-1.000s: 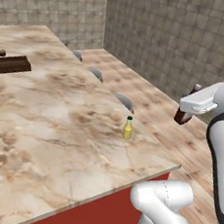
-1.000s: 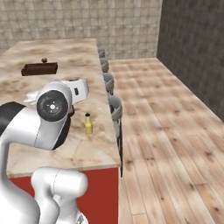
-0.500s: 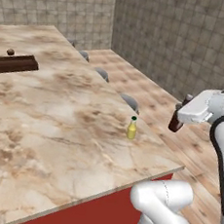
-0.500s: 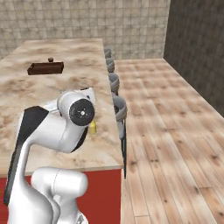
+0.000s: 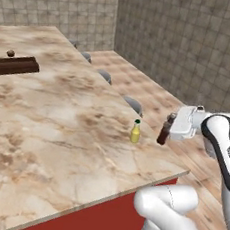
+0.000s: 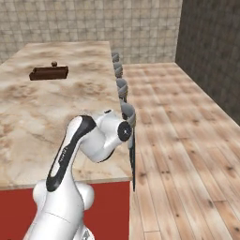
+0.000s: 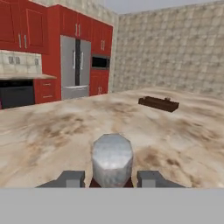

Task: Move the mustard and ketchup from the cabinet to the dining counter.

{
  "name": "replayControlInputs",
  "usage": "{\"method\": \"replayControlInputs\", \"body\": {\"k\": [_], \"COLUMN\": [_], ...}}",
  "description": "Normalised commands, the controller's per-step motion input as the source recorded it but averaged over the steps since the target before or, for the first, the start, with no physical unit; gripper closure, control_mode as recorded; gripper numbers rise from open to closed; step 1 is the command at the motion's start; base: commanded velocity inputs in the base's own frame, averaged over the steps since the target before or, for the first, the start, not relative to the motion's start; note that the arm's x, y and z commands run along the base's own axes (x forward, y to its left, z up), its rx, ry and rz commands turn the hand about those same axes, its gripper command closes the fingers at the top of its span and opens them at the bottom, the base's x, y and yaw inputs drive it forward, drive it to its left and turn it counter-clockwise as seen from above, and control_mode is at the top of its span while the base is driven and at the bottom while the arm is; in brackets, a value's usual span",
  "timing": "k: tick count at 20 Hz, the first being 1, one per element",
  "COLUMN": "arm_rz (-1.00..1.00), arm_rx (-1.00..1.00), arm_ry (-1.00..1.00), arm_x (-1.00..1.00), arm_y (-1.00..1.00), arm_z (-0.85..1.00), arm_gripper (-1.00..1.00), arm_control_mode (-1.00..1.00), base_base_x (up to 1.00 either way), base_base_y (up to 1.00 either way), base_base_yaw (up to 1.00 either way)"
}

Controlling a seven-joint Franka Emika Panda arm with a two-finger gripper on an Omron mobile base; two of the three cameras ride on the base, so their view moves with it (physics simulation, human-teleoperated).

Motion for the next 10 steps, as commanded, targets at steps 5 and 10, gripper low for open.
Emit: {"method": "replayControlInputs", "body": {"k": [5, 10], "arm_rz": [0.21, 0.12], "arm_rx": [0.00, -0.03], "arm_ry": [0.05, 0.01], "arm_x": [0.72, 0.62], "arm_y": [-0.31, -0.27], "arm_z": [-0.58, -0.65], "arm_gripper": [1.00, 1.00], "arm_control_mode": [-1.00, -1.00], "base_base_x": [0.00, 0.00], "base_base_y": [0.00, 0.00], "base_base_yaw": [0.00, 0.00]}}
